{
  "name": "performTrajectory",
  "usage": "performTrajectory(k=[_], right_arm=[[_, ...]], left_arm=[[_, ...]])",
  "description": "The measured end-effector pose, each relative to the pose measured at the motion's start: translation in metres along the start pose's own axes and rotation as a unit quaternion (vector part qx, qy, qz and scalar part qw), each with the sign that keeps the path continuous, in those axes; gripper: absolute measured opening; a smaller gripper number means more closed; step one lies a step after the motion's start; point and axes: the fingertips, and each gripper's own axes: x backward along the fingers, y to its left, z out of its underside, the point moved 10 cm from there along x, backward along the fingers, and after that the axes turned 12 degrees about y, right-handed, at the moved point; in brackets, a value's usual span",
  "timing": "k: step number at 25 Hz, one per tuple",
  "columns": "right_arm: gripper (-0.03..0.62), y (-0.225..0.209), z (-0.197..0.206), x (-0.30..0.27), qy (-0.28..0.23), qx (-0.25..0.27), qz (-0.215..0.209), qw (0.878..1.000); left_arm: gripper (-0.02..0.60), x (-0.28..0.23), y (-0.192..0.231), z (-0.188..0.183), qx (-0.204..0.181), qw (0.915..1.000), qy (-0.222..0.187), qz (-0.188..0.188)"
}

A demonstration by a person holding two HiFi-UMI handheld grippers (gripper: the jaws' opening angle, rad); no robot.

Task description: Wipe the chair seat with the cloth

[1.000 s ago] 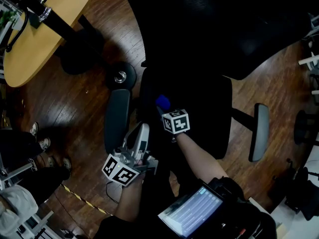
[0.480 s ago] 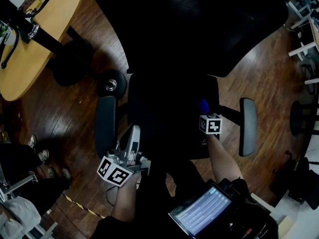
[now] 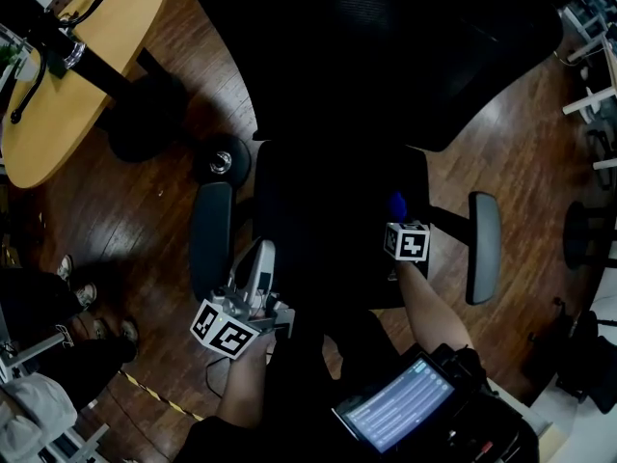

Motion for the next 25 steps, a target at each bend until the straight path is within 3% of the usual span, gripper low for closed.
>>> performTrajectory(k=[3, 7, 12, 17, 21, 25], right_arm=[[0.055, 0.062, -0.011, -0.009, 0.003, 0.030, -0.069, 0.997], [0.055, 0.164, -0.013, -0.028, 0.012, 0.077, -0.161, 0.984], [0.055, 0.248, 0.012, -0.048, 0.046, 0.134, -0.222, 0.965], [0.055, 0.242, 0.017, -0.053, 0.031, 0.137, -0.244, 0.960], [0.055, 0.205, 0.018, -0.050, 0.034, 0.138, -0.212, 0.967], [0.055, 0.137, 0.023, -0.033, 0.040, 0.107, -0.160, 0.981]], left_arm=[[-0.008, 0.008, -0.001, -0.001, -0.001, 1.0000, -0.007, -0.003], [-0.008, 0.017, -0.002, -0.003, -0.001, 0.9998, -0.019, -0.010], [-0.008, 0.021, 0.001, -0.004, 0.000, 0.9997, -0.023, -0.010], [-0.008, 0.023, 0.004, -0.004, 0.012, 0.9995, -0.030, -0.003], [-0.008, 0.019, 0.004, -0.004, 0.008, 0.9997, -0.022, -0.001], [-0.008, 0.014, 0.003, -0.001, 0.009, 0.9999, -0.014, 0.001]])
